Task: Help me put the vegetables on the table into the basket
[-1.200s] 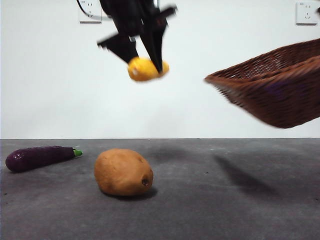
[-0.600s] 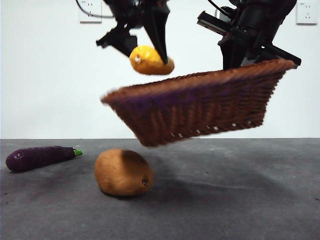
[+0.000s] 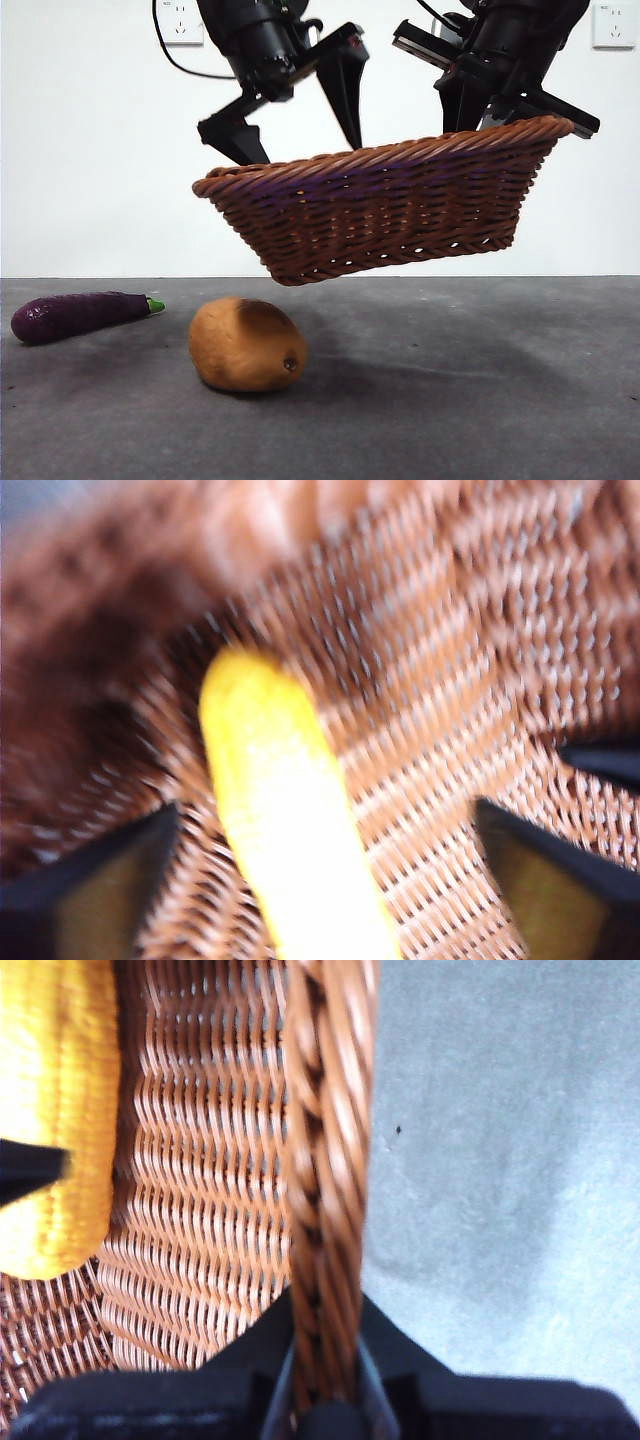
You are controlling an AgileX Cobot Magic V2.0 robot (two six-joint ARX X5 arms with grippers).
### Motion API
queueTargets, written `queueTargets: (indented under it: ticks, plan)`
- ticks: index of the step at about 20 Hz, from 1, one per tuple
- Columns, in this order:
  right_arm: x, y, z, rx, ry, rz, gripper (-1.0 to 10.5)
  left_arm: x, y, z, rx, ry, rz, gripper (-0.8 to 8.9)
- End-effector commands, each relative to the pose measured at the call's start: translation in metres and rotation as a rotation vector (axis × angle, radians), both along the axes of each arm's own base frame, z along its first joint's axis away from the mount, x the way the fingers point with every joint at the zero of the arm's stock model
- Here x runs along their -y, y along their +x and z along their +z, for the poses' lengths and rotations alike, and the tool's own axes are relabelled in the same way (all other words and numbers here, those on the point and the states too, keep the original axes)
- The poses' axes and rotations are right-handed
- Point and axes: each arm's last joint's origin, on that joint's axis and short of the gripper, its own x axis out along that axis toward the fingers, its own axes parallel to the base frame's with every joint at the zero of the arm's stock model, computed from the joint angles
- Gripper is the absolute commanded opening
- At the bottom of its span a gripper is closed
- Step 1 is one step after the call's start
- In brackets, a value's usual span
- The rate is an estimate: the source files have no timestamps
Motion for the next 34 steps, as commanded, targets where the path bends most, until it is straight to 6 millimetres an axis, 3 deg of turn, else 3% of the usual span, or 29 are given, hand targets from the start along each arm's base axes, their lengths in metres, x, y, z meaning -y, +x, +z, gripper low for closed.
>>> queueTargets:
  ticks: [1, 4, 8, 10, 12, 19, 22, 25, 27, 34]
  plan:
    - [0.007, 0.002, -0.003, -0.015, -0.005, 0.003, -0.1, -0.015, -0.019, 0.038, 0.117, -0.010, -0.023, 5.75]
    - [0.023, 0.006, -0.003, -0.017, -0.018, -0.011, -0.1, -0.041, -0.057, 0.085, 0.235, 0.043, 0.009, 5.74]
    - [0.041, 0.008, -0.005, -0.040, -0.045, -0.008, -0.1, -0.056, -0.084, 0.106, 0.294, 0.050, 0.034, 5.74]
    - [0.048, 0.008, -0.005, -0.048, -0.053, -0.008, -0.1, -0.061, -0.092, 0.095, 0.250, 0.075, 0.035, 5.74]
    - [0.053, 0.009, -0.005, -0.042, -0.055, -0.009, -0.1, -0.064, -0.098, 0.069, 0.189, 0.110, 0.033, 5.74]
    - [0.059, 0.011, -0.005, -0.030, -0.061, 0.002, -0.1, -0.062, -0.104, -0.049, -0.027, 0.045, 0.215, 5.75]
    - [0.069, 0.010, -0.006, -0.048, -0.076, 0.015, -0.1, -0.063, -0.111, -0.087, -0.102, 0.027, 0.339, 5.75]
    - [0.081, 0.011, -0.006, -0.052, -0.081, 0.001, -0.1, -0.064, -0.112, -0.102, -0.132, 0.013, 0.441, 5.75]
    - [0.087, 0.012, -0.006, -0.048, -0.081, -0.014, -0.1, -0.058, -0.110, -0.103, -0.109, -0.012, 0.480, 5.75]
    - [0.090, 0.013, -0.006, -0.044, -0.083, -0.007, -0.1, -0.047, -0.099, -0.123, -0.156, -0.033, 0.551, 5.75]
